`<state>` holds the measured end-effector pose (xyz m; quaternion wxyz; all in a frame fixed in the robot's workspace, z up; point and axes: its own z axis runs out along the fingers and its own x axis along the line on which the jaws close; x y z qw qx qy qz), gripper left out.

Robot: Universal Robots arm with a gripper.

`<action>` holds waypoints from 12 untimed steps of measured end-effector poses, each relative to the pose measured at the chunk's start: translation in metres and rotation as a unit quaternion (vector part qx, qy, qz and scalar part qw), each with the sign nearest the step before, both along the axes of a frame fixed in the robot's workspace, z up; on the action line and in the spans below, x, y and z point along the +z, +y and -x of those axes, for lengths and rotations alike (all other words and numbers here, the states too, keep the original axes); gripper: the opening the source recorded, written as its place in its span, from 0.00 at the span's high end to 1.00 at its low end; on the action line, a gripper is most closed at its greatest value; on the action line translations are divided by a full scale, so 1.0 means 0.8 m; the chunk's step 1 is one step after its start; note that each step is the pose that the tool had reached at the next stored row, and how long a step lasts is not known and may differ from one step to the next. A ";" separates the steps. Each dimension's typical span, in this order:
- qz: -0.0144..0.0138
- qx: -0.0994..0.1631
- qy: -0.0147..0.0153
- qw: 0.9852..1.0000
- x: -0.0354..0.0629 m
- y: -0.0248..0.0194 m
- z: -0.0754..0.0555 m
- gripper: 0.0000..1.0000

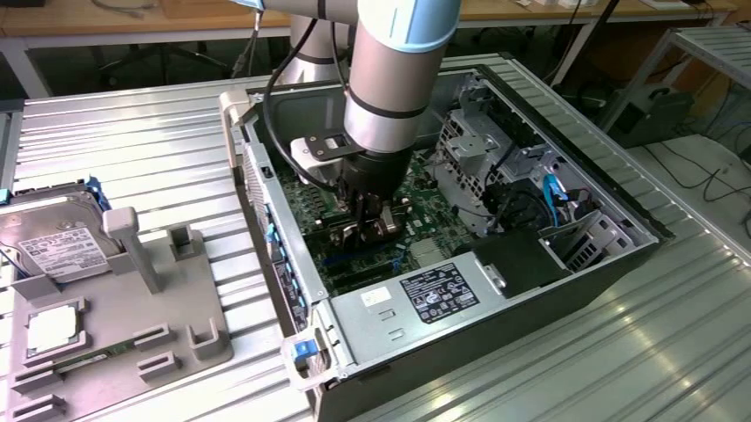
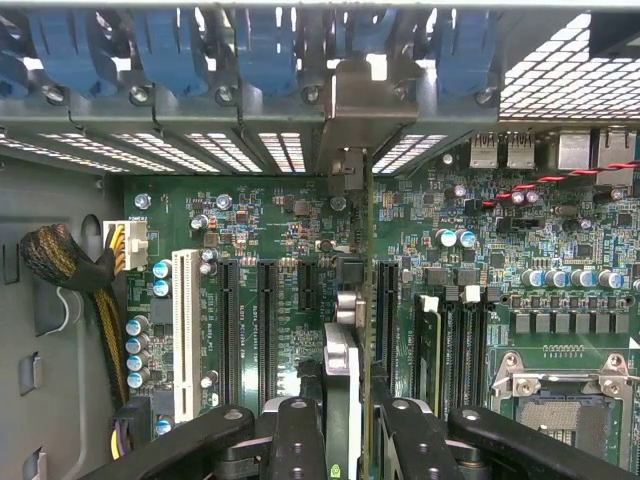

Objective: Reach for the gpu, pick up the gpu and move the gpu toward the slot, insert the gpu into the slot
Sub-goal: 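Insert the gpu into the slot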

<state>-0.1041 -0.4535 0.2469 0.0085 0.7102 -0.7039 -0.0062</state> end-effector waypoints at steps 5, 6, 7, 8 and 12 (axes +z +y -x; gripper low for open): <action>0.000 0.000 0.000 1.000 0.000 0.0000 0.000 0.73; 0.000 0.000 0.000 1.000 0.000 0.0000 0.000 0.73; 0.000 0.000 0.000 1.000 0.000 0.0000 0.000 0.73; 0.000 0.000 0.000 1.000 -0.001 0.0000 0.000 0.73; 0.000 0.000 0.000 1.000 -0.003 -0.0001 0.000 0.73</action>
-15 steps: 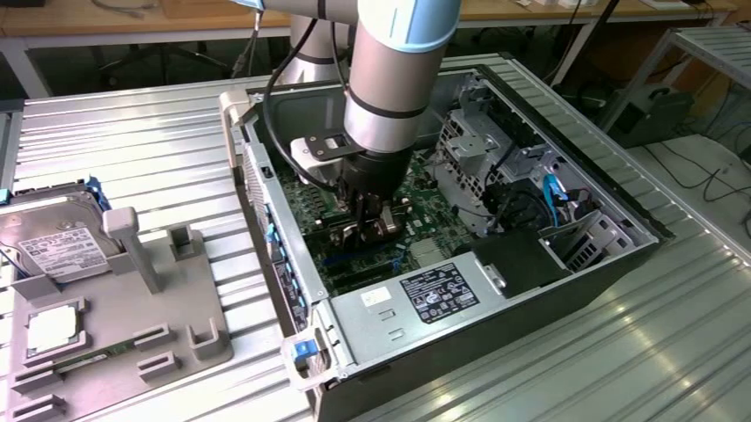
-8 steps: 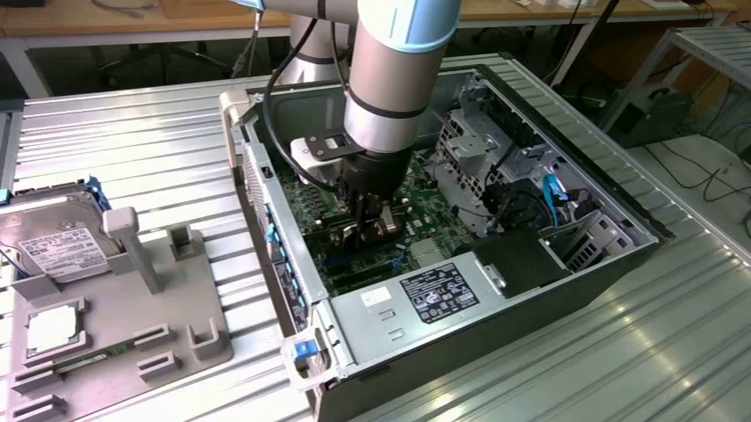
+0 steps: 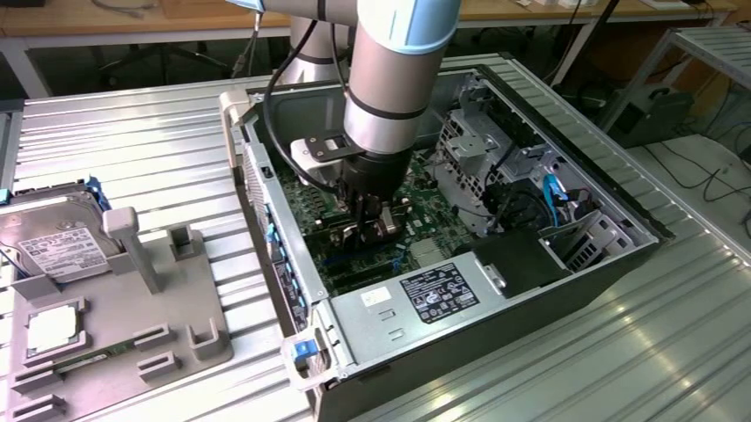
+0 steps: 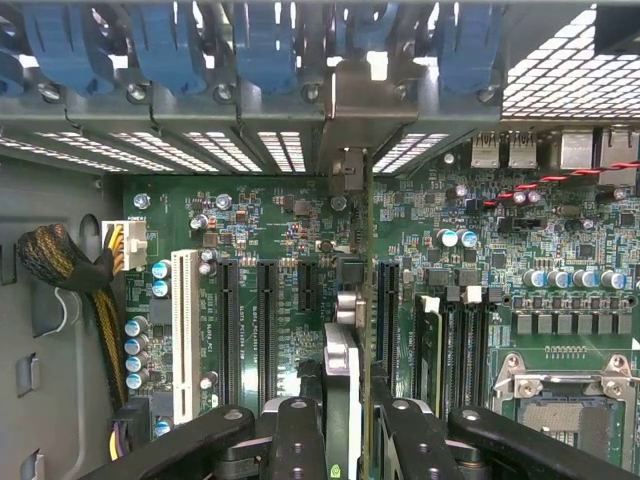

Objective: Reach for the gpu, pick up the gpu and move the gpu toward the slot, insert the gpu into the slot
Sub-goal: 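Insert the gpu into the slot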

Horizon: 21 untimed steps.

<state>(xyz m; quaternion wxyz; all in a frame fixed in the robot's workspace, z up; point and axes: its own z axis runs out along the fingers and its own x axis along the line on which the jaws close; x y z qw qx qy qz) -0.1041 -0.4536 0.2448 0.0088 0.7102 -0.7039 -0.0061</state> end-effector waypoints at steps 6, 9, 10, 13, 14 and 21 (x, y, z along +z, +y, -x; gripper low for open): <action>0.000 0.000 0.000 1.000 0.000 0.0001 0.000 0.73; 0.000 0.000 0.000 1.000 -0.002 0.0000 0.000 0.73; 0.000 0.000 0.000 1.000 -0.004 0.0000 0.000 0.73; 0.000 0.000 0.000 1.000 -0.009 -0.0001 0.001 0.73; 0.000 0.000 0.000 1.000 -0.009 -0.0001 0.001 0.73; -0.001 0.000 -0.001 1.000 -0.009 0.0004 0.001 0.72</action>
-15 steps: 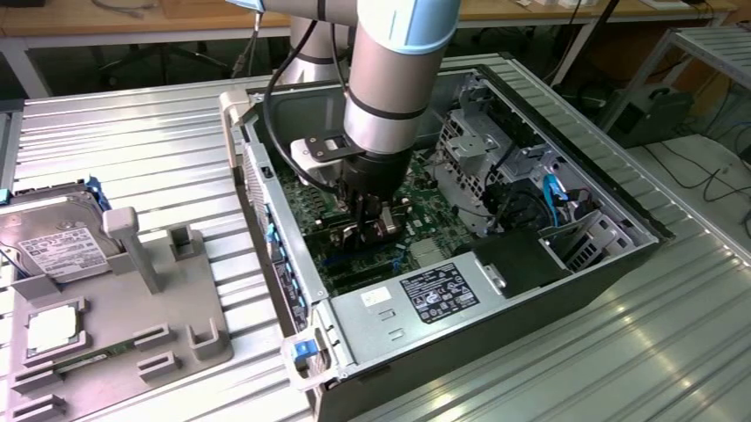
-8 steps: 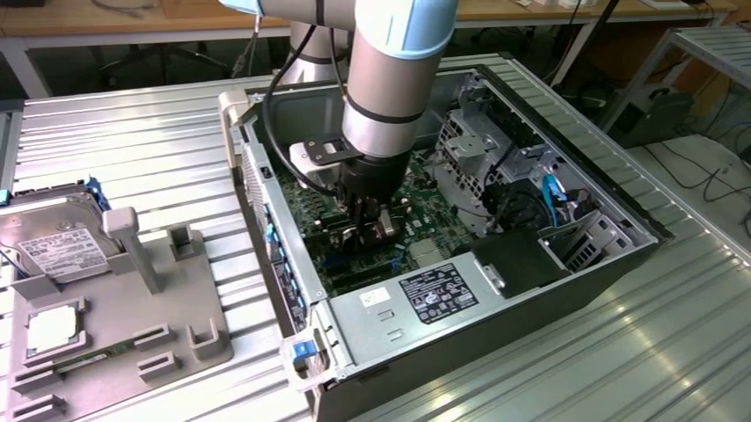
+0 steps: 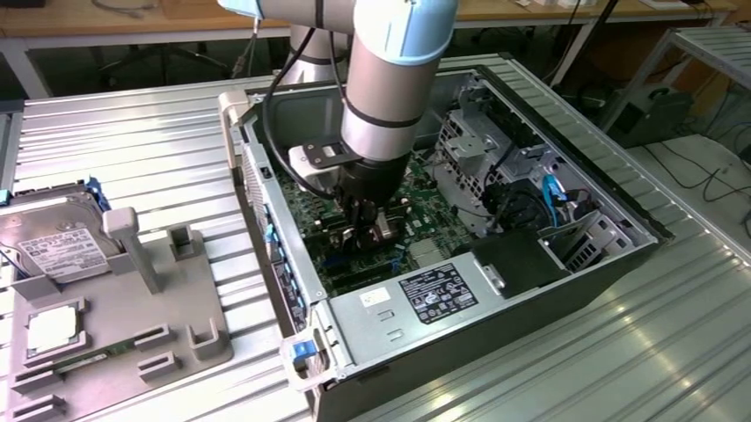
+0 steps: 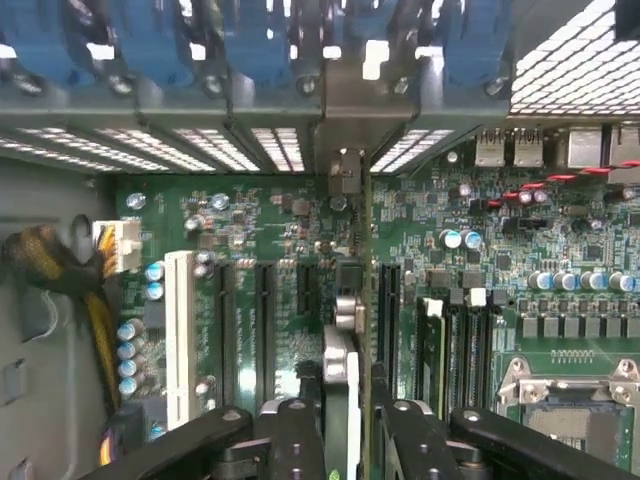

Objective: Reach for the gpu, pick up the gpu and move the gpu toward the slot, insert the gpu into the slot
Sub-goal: 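Insert the gpu into the slot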

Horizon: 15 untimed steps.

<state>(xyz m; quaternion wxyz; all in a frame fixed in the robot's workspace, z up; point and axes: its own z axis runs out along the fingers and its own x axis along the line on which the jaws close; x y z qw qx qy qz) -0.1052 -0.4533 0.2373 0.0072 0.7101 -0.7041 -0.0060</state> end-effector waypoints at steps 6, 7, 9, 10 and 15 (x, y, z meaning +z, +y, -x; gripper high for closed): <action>0.001 0.000 -0.005 1.000 0.023 0.0000 0.000 0.66; 0.001 0.000 -0.005 1.000 0.029 0.0000 0.000 0.66; 0.002 0.000 -0.006 1.000 0.047 0.0004 0.000 0.66; 0.002 0.000 -0.006 1.000 0.052 0.0003 0.000 0.66; 0.004 0.000 -0.007 1.000 0.055 0.0003 0.000 0.68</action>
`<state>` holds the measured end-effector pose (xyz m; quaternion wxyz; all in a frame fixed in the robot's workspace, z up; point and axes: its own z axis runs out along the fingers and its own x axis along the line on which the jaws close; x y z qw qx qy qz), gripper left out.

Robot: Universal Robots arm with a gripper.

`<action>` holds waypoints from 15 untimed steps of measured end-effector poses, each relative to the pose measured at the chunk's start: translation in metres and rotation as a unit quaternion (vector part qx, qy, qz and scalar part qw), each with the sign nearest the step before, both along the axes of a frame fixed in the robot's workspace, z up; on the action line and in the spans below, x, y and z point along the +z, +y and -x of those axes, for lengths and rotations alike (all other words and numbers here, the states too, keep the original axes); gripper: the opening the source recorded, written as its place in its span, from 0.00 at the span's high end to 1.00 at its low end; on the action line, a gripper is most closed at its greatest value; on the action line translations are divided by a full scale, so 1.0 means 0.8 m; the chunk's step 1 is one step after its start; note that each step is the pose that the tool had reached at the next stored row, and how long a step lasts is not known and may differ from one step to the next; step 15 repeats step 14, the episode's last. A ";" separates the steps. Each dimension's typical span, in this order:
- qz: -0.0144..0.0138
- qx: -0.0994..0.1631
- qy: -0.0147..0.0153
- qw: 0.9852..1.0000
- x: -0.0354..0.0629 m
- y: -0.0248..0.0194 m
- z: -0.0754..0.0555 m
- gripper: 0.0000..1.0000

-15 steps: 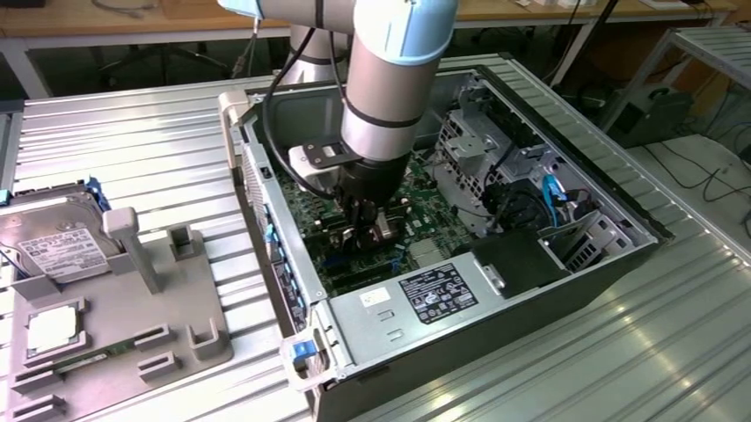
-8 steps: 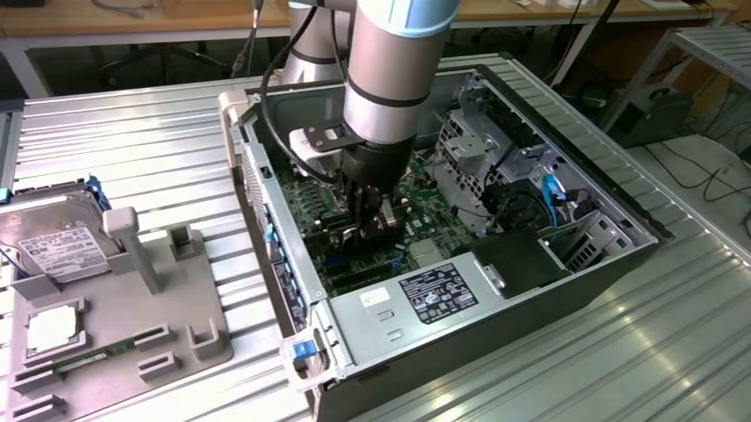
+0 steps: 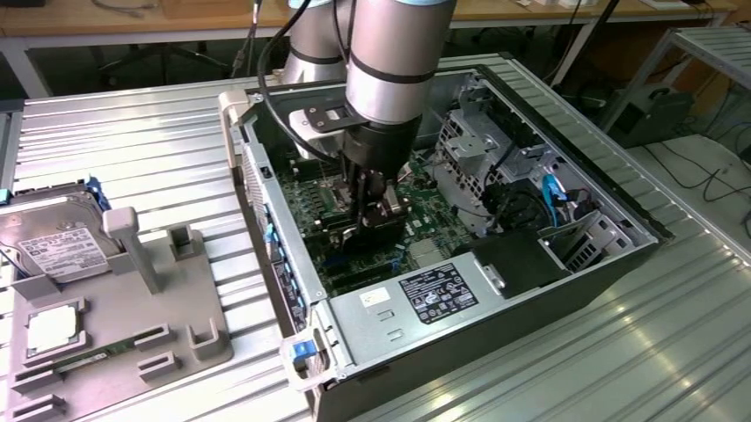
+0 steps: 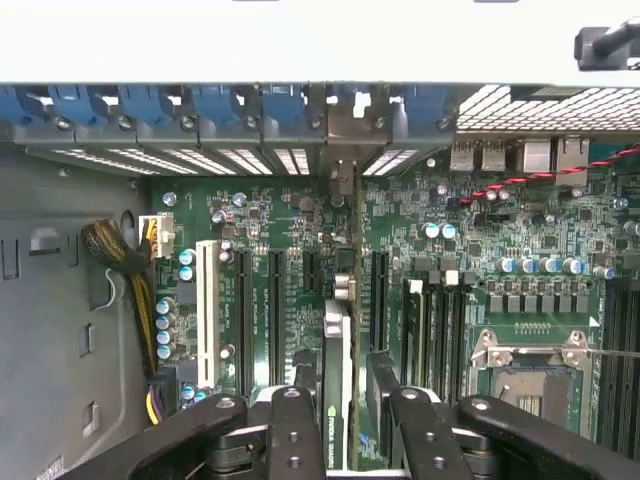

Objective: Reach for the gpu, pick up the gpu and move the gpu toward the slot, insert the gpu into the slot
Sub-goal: 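Insert the gpu into the slot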

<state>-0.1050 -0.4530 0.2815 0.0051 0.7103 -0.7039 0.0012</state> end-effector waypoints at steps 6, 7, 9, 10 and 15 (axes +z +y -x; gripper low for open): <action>0.000 0.000 0.000 1.000 0.000 0.0000 0.000 0.89; 0.000 0.000 0.000 1.000 0.000 0.0000 0.000 0.89; 0.000 0.000 0.000 1.000 0.000 0.0000 0.000 0.89; 0.000 0.000 0.000 1.000 0.000 0.0000 0.000 0.89; 0.000 0.000 0.000 1.000 0.000 0.0000 0.000 0.89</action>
